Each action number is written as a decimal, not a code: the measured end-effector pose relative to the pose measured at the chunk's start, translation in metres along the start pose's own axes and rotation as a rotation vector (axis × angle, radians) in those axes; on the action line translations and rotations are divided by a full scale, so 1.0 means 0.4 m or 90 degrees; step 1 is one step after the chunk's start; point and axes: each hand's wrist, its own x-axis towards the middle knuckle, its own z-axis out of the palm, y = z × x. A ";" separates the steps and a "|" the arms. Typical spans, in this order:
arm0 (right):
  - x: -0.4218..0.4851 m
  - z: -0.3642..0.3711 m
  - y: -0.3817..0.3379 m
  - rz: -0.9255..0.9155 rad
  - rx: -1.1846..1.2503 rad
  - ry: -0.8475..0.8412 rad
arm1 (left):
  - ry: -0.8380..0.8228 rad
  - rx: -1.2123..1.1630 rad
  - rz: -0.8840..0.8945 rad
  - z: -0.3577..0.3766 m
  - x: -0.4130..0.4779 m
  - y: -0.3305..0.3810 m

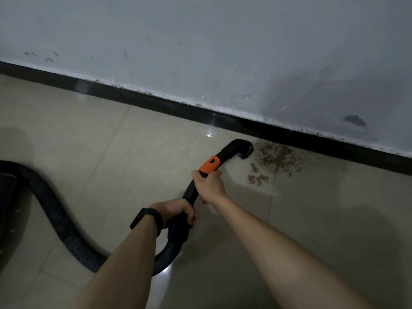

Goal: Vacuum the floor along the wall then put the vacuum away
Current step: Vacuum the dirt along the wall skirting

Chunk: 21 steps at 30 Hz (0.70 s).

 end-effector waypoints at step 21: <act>0.047 -0.081 -0.023 0.005 0.004 0.013 | 0.013 0.016 0.021 0.055 0.009 0.084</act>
